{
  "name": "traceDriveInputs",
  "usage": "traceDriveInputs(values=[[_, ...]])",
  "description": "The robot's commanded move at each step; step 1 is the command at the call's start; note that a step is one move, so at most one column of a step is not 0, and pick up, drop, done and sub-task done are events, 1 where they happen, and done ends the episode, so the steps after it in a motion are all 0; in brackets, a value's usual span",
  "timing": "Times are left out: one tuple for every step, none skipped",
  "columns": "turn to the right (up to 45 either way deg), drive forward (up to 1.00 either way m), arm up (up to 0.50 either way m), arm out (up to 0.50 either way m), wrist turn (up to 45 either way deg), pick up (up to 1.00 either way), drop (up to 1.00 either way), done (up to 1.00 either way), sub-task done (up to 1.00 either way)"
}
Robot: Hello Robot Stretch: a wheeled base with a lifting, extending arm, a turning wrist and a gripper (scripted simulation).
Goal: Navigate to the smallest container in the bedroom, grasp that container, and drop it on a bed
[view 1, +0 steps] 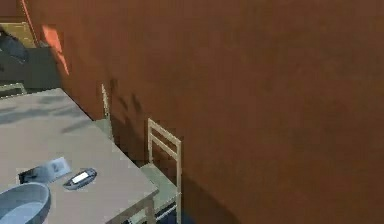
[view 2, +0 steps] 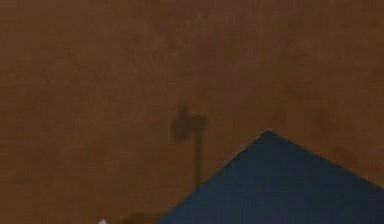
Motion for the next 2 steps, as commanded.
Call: traceDriveInputs(values=[[-45.0,0.00,0.00,0.00,0.0,0.00,0.00,0.00,0.00],[-45.0,0.00,0.00,0.00,0.0,0.00,0.00,0.00,0.00]])
